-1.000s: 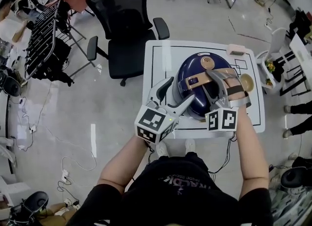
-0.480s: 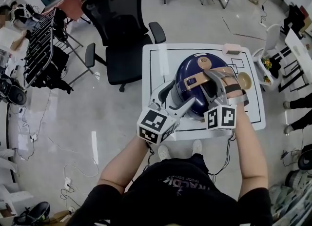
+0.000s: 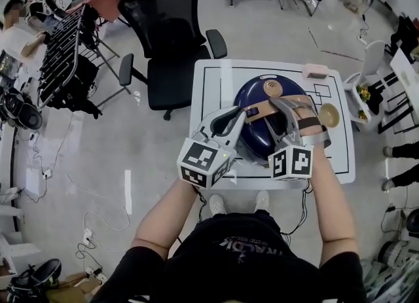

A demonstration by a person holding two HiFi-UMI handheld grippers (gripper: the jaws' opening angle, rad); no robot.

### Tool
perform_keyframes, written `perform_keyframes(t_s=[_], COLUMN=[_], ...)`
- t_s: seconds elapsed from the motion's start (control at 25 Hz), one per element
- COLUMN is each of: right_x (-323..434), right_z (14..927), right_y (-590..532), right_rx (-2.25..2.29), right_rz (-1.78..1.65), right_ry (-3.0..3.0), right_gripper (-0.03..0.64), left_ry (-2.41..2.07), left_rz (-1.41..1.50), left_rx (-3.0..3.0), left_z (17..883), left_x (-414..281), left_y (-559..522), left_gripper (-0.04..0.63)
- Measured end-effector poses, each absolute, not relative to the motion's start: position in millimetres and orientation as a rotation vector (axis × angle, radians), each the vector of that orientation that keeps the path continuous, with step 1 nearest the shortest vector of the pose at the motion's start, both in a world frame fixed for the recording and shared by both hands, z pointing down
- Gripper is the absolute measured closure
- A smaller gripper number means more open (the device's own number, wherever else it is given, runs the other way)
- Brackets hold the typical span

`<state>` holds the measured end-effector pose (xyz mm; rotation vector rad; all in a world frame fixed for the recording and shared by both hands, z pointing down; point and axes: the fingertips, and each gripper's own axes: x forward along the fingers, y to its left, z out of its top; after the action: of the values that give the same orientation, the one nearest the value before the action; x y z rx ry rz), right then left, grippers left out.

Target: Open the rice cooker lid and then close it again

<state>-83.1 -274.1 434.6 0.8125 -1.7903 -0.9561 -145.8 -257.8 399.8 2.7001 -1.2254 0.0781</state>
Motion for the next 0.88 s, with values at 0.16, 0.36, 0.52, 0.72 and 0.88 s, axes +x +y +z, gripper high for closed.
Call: perform_keyframes(t_s=[0.16, 0.36, 0.52, 0.72, 0.88], right_x=[-84, -82, -82, -81, -77], right_z=[434, 431, 432, 426, 421], right_y=[-273, -274, -272, -273, -273], right_rx=[0.802, 0.809, 0.800, 0.818, 0.824], right_rz=[-0.956, -0.946, -0.942, -0.925, -0.911], right_ry=[-1.799, -1.814, -1.818, -1.843, -1.862], right_gripper=[0.433, 0.434, 0.434, 0.434, 0.434], left_ry=[-1.226, -1.192, -1.165, -1.158, -1.156], left_rz=[0.116, 0.212, 0.253, 0.278, 0.281], left_rx=[2.723, 2.747, 2.776, 2.814, 2.820], left_z=[398, 407, 407, 400, 394], left_x=[-137, -123, -113, -107, -103], left_y=[-264, -268, -268, -268, -268], left_gripper=[0.591, 0.591, 0.592, 0.592, 0.592])
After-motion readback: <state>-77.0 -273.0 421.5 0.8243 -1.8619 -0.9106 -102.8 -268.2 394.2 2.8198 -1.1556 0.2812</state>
